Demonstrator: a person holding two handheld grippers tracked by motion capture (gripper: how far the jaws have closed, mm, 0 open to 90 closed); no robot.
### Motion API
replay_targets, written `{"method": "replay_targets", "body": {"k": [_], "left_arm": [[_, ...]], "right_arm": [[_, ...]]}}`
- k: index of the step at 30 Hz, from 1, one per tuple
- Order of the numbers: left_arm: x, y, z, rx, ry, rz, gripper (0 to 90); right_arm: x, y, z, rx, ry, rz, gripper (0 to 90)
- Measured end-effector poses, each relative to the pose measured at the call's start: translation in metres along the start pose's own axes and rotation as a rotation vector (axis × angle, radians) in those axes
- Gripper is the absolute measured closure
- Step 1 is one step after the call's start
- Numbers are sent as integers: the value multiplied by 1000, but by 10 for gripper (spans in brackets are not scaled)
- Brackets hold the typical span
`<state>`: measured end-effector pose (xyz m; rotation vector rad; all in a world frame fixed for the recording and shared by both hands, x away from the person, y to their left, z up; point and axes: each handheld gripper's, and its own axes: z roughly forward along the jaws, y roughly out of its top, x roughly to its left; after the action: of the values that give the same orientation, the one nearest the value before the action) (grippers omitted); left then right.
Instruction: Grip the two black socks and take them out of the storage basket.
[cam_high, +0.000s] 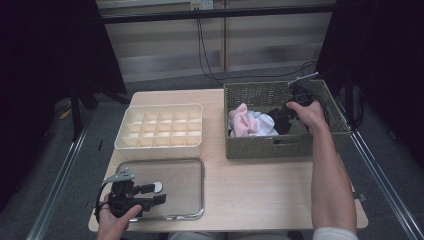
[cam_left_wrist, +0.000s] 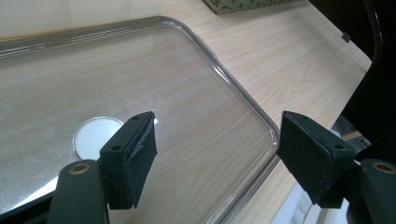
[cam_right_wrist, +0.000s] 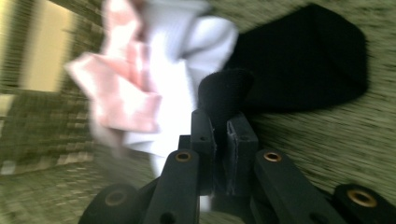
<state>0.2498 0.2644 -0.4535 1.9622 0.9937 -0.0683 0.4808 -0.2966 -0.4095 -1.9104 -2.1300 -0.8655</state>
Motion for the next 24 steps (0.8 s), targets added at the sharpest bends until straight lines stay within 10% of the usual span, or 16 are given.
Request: {"method": "replay_targets", "body": {"k": [24], "left_arm": [[-3,2,6,-12,-20,18,265]], "right_arm": [[23,-8,-37,-203,142,-22,837]]}}
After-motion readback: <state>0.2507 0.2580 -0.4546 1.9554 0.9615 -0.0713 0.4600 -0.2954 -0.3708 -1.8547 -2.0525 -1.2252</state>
